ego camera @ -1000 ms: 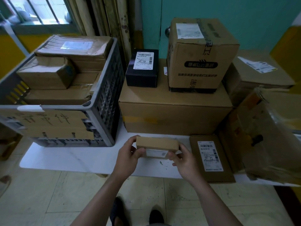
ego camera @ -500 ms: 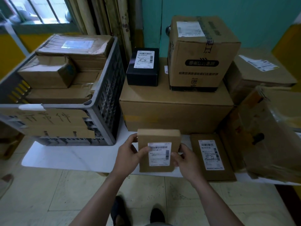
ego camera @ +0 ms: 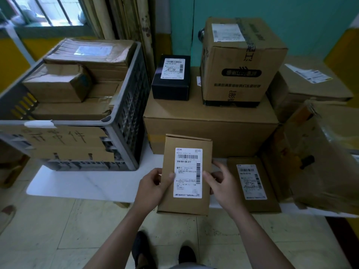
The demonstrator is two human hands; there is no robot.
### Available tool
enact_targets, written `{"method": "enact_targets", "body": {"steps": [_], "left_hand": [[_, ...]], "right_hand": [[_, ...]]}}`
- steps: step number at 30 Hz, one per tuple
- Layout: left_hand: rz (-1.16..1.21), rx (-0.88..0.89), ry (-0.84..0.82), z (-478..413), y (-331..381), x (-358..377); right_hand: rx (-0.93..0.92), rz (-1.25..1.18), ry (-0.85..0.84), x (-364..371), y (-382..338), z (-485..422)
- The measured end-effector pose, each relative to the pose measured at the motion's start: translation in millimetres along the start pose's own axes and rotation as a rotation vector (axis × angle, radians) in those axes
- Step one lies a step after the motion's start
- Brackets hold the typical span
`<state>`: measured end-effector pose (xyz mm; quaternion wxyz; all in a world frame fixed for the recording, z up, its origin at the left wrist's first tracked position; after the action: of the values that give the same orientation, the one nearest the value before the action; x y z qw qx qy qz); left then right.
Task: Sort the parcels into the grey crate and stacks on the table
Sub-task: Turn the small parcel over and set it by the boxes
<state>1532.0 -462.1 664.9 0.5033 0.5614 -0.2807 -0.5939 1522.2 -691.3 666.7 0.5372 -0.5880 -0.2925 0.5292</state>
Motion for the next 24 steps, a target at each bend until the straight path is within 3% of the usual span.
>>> {"method": "enact_targets", "body": {"steps": [7, 13, 17, 21, 24], "left_hand": [[0.037, -0.143, 0.037, 4.4, -6.1, -4.3], [0.058, -0.149, 0.033, 7.6, -1.0, -4.2], [0.196, -0.133, -0.170, 12.8, 0.2, 3.4], [0.209, 0.019, -0.389, 18.0, 6.2, 7.9], [0.207, 0.058, -0.430, 18.8, 8.8, 11.5]], "right_hand": [[0.036, -0.063, -0.007, 2.1, 2.2, 7.0], [0.065, -0.062, 0.005, 0.5, 4.8, 7.1], [0.177, -0.069, 0.078, -3.6, 14.5, 3.8], [0.315, -0.127, 0.132, -7.4, 23.5, 2.6], [0.348, -0.130, 0.113, -6.7, 22.3, 3.6]]}}
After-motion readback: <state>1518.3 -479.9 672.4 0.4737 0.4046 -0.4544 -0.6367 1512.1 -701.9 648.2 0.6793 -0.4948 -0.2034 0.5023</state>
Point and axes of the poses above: each hand's wrist, its own z-axis away from the middle knuckle, its own x-axis out of the palm, y = z × x, the point moved 6 cm from there along -z, towards the middle knuckle, and after that the axes turned 11 degrees about y, right-handed, at the moved point
